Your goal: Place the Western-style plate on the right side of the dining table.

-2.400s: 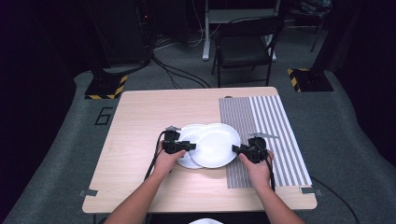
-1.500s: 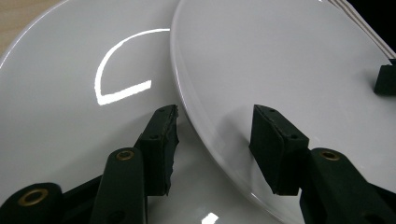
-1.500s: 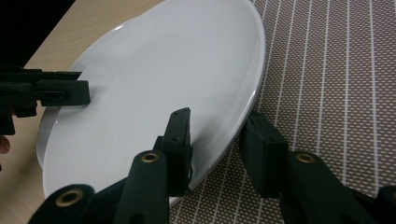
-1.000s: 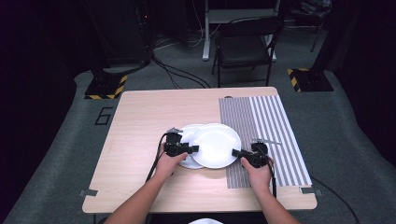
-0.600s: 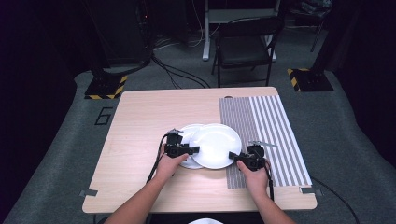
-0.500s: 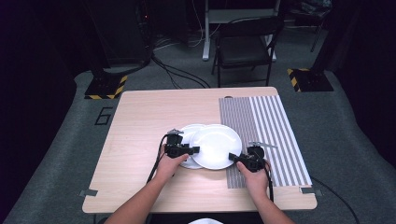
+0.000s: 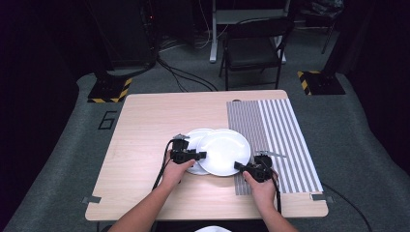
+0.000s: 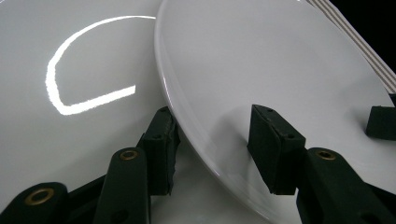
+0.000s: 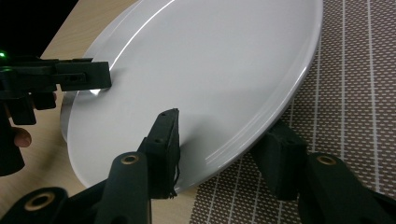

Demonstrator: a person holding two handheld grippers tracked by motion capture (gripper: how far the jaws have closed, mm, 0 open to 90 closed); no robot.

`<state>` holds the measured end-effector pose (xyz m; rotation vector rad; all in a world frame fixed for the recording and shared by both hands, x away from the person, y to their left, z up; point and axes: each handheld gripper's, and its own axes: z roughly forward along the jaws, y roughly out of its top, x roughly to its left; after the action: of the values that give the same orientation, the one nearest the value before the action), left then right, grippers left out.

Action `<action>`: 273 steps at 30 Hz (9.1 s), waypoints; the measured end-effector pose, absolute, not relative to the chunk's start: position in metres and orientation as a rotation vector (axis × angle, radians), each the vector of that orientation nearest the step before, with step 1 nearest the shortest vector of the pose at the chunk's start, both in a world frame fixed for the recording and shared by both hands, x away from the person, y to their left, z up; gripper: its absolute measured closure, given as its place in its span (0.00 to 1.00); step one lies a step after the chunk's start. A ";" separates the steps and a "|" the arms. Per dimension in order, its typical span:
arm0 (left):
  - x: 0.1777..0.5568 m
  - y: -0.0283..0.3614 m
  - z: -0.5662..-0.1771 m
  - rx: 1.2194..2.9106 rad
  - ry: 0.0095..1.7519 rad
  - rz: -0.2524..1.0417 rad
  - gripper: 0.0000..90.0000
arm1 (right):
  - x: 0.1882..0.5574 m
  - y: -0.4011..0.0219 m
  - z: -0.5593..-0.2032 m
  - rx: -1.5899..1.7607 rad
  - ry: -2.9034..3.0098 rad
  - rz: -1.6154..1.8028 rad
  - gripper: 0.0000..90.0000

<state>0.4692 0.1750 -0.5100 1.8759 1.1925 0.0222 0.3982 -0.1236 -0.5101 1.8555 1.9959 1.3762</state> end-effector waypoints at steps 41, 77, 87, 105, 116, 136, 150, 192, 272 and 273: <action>0.466 0.168 -0.490 1.877 1.152 0.161 0.59 | 0.406 -0.125 -0.499 1.792 1.975 1.388 0.56; 0.470 0.157 -0.472 1.856 1.132 0.175 0.59 | 0.410 -0.138 -0.480 1.769 1.916 1.493 0.63; 0.472 0.153 -0.474 1.848 1.140 0.167 0.59 | 0.413 -0.146 -0.483 1.821 1.888 1.560 0.68; 0.474 0.142 -0.472 1.829 1.135 0.146 0.61 | 0.414 -0.164 -0.488 1.962 1.791 1.689 0.77; 0.476 0.138 -0.466 1.839 1.119 0.158 0.61 | 0.413 -0.168 -0.486 2.006 1.761 1.729 0.78; 0.481 0.121 -0.449 1.855 1.071 0.169 0.61 | 0.409 -0.183 -0.474 2.032 1.704 1.762 0.79; 0.486 0.111 -0.441 1.872 1.044 0.176 0.61 | 0.407 -0.191 -0.469 2.007 1.675 1.780 0.79; 0.497 0.052 -0.443 1.941 0.924 0.108 0.61 | 0.377 -0.232 -0.471 2.091 1.502 1.745 0.79; 0.526 0.019 -0.480 1.983 0.965 0.072 0.61 | 0.387 -0.250 -0.508 2.188 1.435 1.704 0.79; 0.526 0.018 -0.481 1.982 0.970 0.069 0.61 | 0.388 -0.249 -0.509 2.191 1.438 1.702 0.80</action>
<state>0.5261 0.0184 -0.4808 1.9823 0.9700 0.0695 0.3879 -0.2490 -0.5087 2.1914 1.4378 1.7019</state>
